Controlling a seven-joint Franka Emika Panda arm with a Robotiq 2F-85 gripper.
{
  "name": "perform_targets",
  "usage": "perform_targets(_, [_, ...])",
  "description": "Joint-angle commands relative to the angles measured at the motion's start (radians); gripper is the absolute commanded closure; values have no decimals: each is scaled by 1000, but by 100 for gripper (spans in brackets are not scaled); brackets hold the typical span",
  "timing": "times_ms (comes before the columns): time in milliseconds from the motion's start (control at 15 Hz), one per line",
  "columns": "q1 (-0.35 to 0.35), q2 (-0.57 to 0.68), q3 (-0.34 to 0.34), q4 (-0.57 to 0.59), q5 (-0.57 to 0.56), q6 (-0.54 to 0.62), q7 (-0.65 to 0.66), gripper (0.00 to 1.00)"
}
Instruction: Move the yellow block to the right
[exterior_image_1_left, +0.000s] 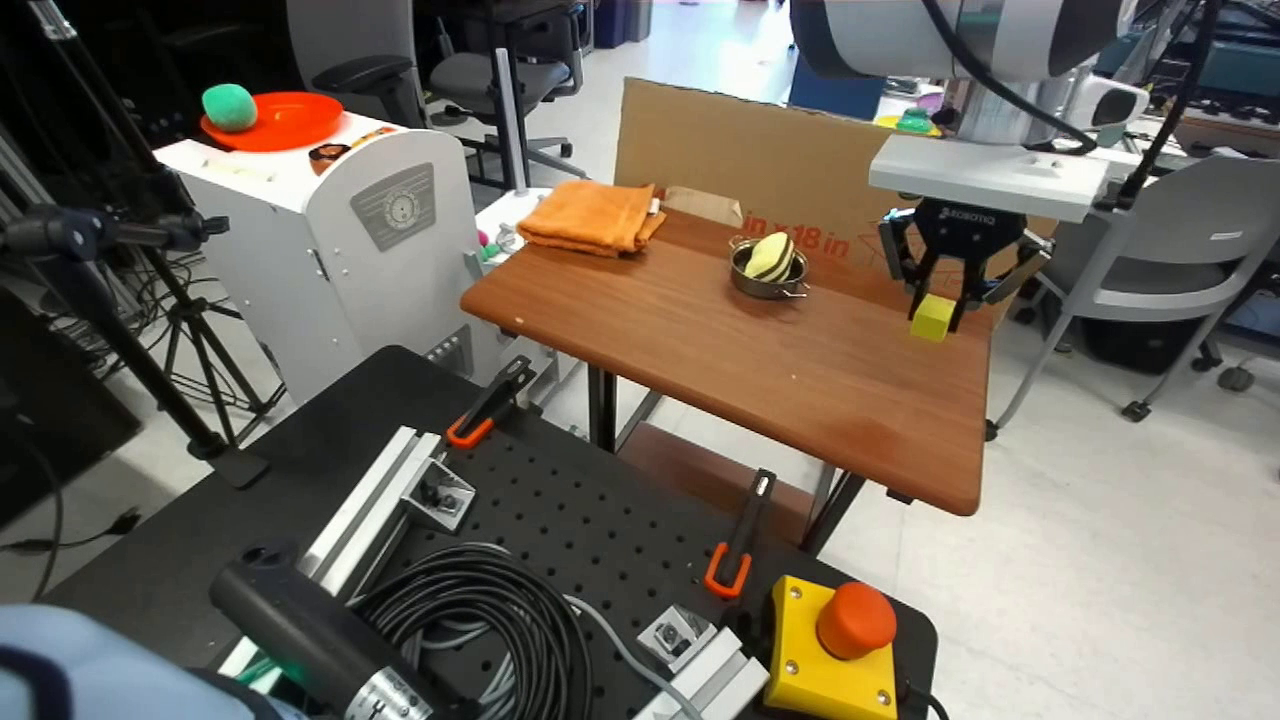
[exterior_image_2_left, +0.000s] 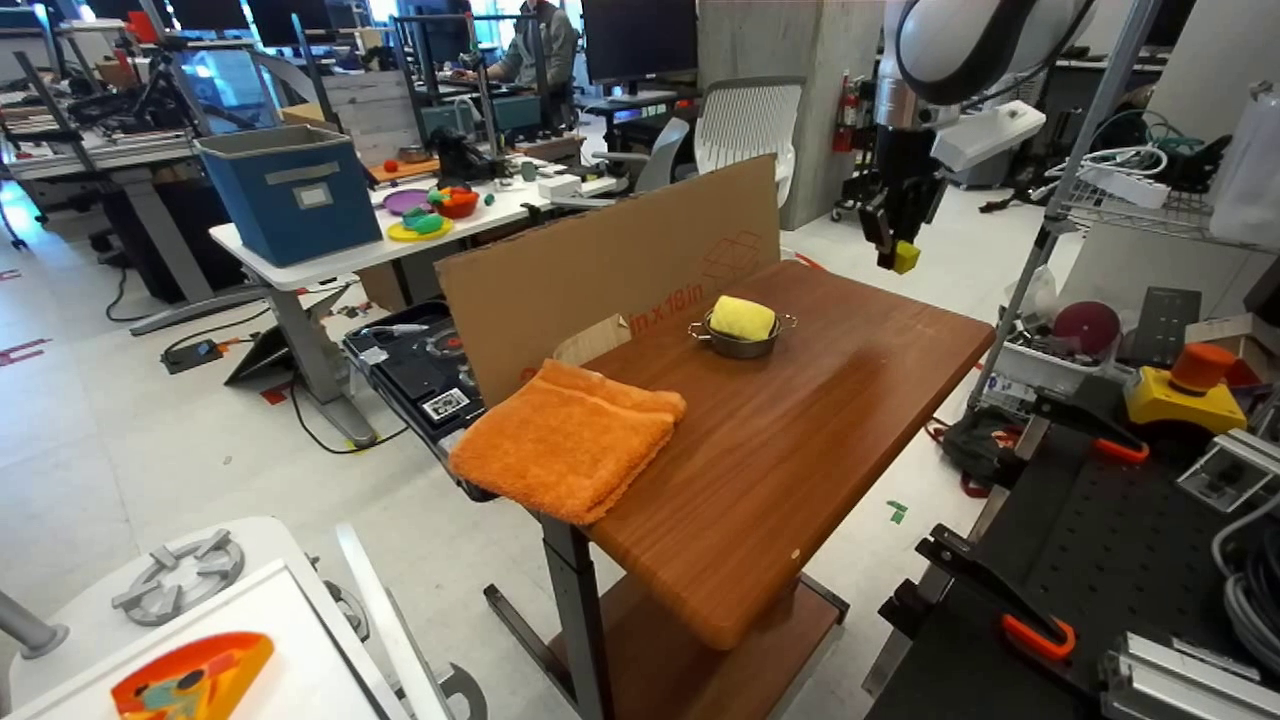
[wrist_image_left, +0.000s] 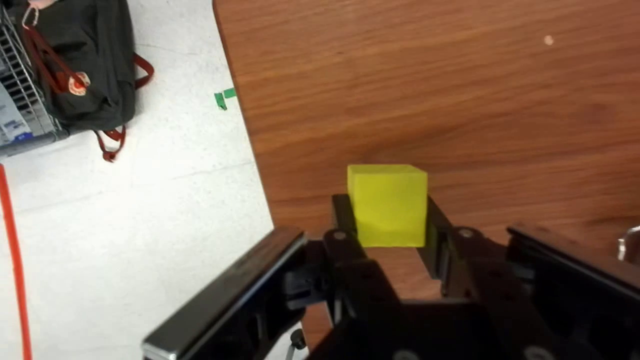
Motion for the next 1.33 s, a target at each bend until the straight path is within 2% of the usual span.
perform_targets(0, [-18,87,-12,62,-1,-36,45,92])
perform_targets(333, [-44,182,-9,101,17,-60,57,92])
perform_targets(533, [-59,192,5,123,32,-96,38,92])
perform_targets(600, [-70,181,18,120,46,-111,21,42])
perform_targets(667, [-82,166,34,114,65,-128,0,41])
perform_targets(733, [-99,152,54,108,96,-142,-24,35])
perform_targets(1000, [-143,-5,134,3,219,-227,-159,5])
perform_targets(1067, [-141,-66,145,-37,228,-289,-194,1])
perform_targets(1133, [-113,70,103,66,193,-220,-125,0])
perform_targets(1200, [-112,37,107,51,198,-239,-131,8])
perform_targets(1267, [-110,28,106,47,197,-239,-130,0])
